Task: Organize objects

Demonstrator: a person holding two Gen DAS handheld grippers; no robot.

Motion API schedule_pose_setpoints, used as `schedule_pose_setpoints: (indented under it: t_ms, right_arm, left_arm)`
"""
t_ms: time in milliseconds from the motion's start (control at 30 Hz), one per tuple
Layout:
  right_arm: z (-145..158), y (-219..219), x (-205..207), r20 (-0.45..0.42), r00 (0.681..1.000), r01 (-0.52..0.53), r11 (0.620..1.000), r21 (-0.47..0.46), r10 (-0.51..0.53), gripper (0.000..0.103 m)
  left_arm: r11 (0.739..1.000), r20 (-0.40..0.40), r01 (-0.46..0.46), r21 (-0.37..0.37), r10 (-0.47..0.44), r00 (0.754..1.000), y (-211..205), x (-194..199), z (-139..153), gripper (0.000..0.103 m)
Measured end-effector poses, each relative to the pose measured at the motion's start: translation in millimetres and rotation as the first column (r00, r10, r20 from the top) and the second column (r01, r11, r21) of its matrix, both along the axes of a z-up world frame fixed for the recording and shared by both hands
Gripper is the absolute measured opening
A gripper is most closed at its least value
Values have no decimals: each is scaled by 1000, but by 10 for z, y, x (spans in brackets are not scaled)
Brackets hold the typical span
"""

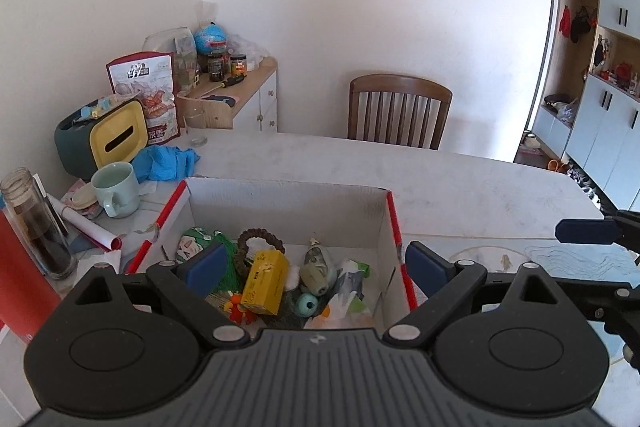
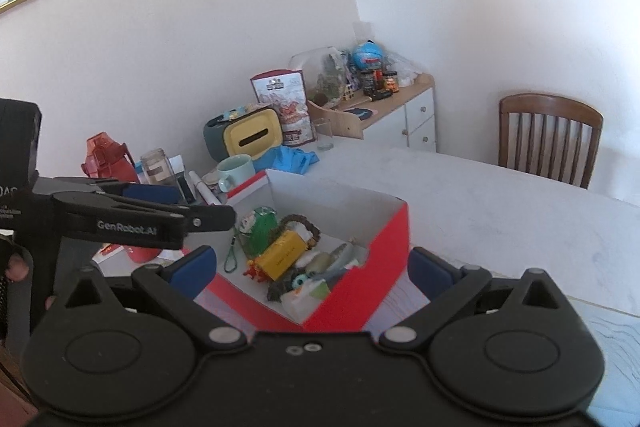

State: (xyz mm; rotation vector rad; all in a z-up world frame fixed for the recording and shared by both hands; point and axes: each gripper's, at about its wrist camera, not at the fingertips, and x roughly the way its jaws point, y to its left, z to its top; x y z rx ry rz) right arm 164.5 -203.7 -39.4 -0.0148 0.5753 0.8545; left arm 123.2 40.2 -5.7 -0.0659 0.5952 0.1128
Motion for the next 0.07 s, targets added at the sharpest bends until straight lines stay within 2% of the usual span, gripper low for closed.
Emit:
schedule_pose_setpoints:
  t_ms: [67]
  right_arm:
    - [-44,-97,33,0,1000,26,1000,-12,-26,102]
  left_arm:
    - [1000,-4,0,5,0,1000,-32,12,-1,96]
